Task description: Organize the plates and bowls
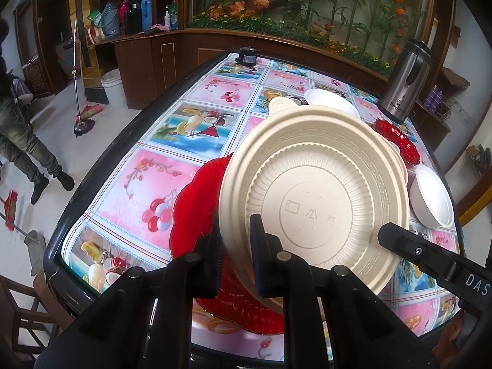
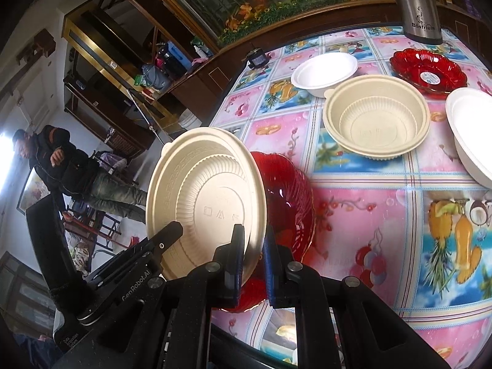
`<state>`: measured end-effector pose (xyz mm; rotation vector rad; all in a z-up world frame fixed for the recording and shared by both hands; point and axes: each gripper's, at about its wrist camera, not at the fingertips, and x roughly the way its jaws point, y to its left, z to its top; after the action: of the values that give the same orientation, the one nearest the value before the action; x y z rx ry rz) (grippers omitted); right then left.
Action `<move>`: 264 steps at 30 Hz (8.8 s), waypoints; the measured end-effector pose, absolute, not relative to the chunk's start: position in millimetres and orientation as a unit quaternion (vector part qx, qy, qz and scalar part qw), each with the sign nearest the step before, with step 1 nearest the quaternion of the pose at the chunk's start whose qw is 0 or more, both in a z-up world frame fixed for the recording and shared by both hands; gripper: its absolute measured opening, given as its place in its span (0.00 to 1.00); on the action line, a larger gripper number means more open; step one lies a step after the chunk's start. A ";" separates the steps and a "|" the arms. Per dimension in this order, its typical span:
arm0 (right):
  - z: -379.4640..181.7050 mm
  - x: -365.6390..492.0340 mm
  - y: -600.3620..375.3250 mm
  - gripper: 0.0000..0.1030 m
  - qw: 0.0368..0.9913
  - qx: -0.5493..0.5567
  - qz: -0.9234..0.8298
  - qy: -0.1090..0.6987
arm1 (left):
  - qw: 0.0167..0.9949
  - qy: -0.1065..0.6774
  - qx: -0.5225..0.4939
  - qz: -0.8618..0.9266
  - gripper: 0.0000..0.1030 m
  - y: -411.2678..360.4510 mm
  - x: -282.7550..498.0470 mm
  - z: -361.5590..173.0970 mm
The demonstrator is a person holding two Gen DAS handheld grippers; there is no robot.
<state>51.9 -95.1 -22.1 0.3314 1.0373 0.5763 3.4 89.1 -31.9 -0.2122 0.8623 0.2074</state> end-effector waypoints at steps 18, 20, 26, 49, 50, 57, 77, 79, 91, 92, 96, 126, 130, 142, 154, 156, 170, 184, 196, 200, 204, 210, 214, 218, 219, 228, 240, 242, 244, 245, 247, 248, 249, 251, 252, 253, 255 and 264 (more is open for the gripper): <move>-30.2 45.2 -92.3 0.11 0.811 0.151 0.270 0.496 | 0.892 0.428 -0.102 0.104 0.13 89.6 -3.4 -41.2; -31.6 46.1 -92.0 0.11 0.810 0.151 0.270 0.498 | 0.891 0.429 -0.103 0.104 0.13 90.0 -2.9 -41.8; -32.2 46.3 -91.2 0.11 0.810 0.151 0.269 0.499 | 0.891 0.430 -0.102 0.105 0.13 89.6 -1.9 -42.8; -47.4 56.2 -86.2 0.11 0.799 0.148 0.265 0.518 | 0.874 0.461 -0.111 0.106 0.14 93.7 11.0 -62.2; -47.9 56.8 -85.7 0.11 0.799 0.147 0.265 0.519 | 0.873 0.463 -0.112 0.106 0.14 94.0 11.3 -63.4; -50.7 58.7 -82.2 0.11 0.797 0.144 0.265 0.523 | 0.866 0.473 -0.117 0.108 0.14 96.2 12.7 -69.1; -59.9 64.9 -72.0 0.16 0.788 0.134 0.260 0.541 | 0.861 0.484 -0.131 0.089 0.56 98.4 17.6 -71.7; -60.2 65.7 -72.2 0.18 0.788 0.137 0.259 0.542 | 0.864 0.480 -0.123 0.095 0.67 97.5 16.7 -68.8; -31.9 69.9 -123.1 0.83 0.800 0.224 0.253 0.496 | 0.882 0.424 -0.173 0.110 0.78 110.0 15.2 -25.4; -29.0 70.6 -130.9 0.85 0.802 0.234 0.249 0.490 | 0.885 0.416 -0.181 0.108 0.79 108.7 19.0 -18.0; -24.7 77.0 -171.4 0.91 0.805 0.284 0.213 0.475 | 0.892 0.409 -0.172 0.081 0.80 87.9 50.0 2.0; -82.1 176.9 -232.7 0.49 0.772 0.358 0.115 0.513 | 0.826 0.553 -0.097 0.038 0.77 -32.8 215.6 -71.6; -86.9 180.4 -230.7 0.44 0.773 0.353 0.106 0.517 | 0.820 0.564 -0.096 0.034 0.65 -36.4 221.0 -78.1; -95.2 178.7 -232.2 0.13 0.781 0.336 0.090 0.519 | 0.812 0.578 -0.080 0.023 0.13 -43.1 221.3 -89.4; -60.5 145.9 -229.3 0.13 0.813 0.313 0.112 0.478 | 0.856 0.511 -0.071 0.006 0.14 -41.4 175.7 -43.1; -53.9 137.0 -228.4 0.13 0.818 0.307 0.116 0.472 | 0.865 0.498 -0.069 0.003 0.14 -42.0 163.3 -35.5; -35.9 79.3 -223.3 0.13 0.837 0.282 0.140 0.448 | 0.886 0.458 -0.073 -0.008 0.14 -32.5 95.1 -21.4; -11.5 43.6 -182.9 0.13 0.850 0.240 0.186 0.429 | 0.904 0.414 -0.104 0.017 0.15 11.0 39.5 -3.5; -11.7 26.7 -131.1 0.13 0.841 0.196 0.236 0.446 | 0.898 0.415 -0.136 0.051 0.16 56.0 6.1 -14.2; -15.0 25.7 -113.7 0.13 0.835 0.181 0.248 0.456 | 0.894 0.419 -0.143 0.063 0.16 69.9 0.0 -20.4; -20.4 26.6 -101.3 0.13 0.829 0.172 0.256 0.467 | 0.890 0.426 -0.149 0.072 0.17 77.9 -2.3 -27.5; -26.1 27.9 -88.2 0.13 0.820 0.162 0.262 0.482 | 0.883 0.437 -0.151 0.083 0.17 85.3 -3.4 -36.8; -31.6 28.7 -84.3 0.13 0.815 0.157 0.263 0.491 | 0.879 0.443 -0.151 0.087 0.17 87.9 -3.7 -41.8; -36.0 29.9 -81.0 0.13 0.810 0.154 0.263 0.501 | 0.876 0.450 -0.150 0.088 0.17 89.6 -4.0 -46.9; -37.1 29.9 -80.4 0.13 0.809 0.154 0.263 0.503 | 0.875 0.451 -0.149 0.089 0.17 89.7 -3.9 -48.3; -44.5 33.1 -76.0 0.13 0.801 0.149 0.261 0.517 | 0.872 0.458 -0.146 0.093 0.18 92.1 -3.0 -53.5; -47.8 38.4 -75.0 0.17 0.795 0.156 0.259 0.526 | 0.868 0.466 -0.143 0.090 0.19 90.2 0.9 -53.2; -48.4 39.0 -76.8 0.17 0.794 0.160 0.259 0.527 | 0.869 0.466 -0.142 0.090 0.19 89.1 1.1 -53.0; -48.3 39.0 -77.5 0.17 0.794 0.161 0.259 0.526 | 0.869 0.466 -0.143 0.090 0.20 89.3 1.4 -53.0; -48.3 38.9 -77.8 0.17 0.794 0.161 0.259 0.526 | 0.869 0.466 -0.142 0.090 0.20 89.0 1.5 -53.0; -48.3 39.2 -78.5 0.17 0.794 0.162 0.259 0.526 | 0.868 0.466 -0.143 0.089 0.20 88.8 1.9 -52.4; -48.4 39.3 -79.1 0.17 0.794 0.164 0.259 0.525 | 0.868 0.467 -0.143 0.089 0.20 87.8 2.5 -52.5; -48.4 39.4 -79.7 0.17 0.794 0.165 0.258 0.525 | 0.868 0.467 -0.141 0.090 0.21 86.7 3.1 -52.2; -48.1 39.6 -80.7 0.17 0.795 0.165 0.258 0.524 | 0.868 0.468 -0.140 0.089 0.21 85.4 3.6 -52.1; -48.2 39.6 -81.4 0.17 0.795 0.166 0.258 0.524 | 0.868 0.468 -0.140 0.089 0.21 85.0 3.9 -52.1; -48.4 39.2 -81.5 0.17 0.794 0.166 0.258 0.524 | 0.868 0.468 -0.140 0.089 0.21 84.6 3.6 -51.8; -48.9 39.5 -82.8 0.17 0.794 0.168 0.258 0.525 | 0.867 0.469 -0.141 0.087 0.22 84.3 3.1 -51.3; -44.9 40.6 -88.4 0.32 0.795 0.177 0.256 0.521 | 0.875 0.453 -0.147 0.094 0.42 88.5 -0.9 -40.4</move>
<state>40.6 -88.4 -44.9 0.3809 1.1190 0.5500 -0.9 88.5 -40.4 -0.3066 0.9452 0.1957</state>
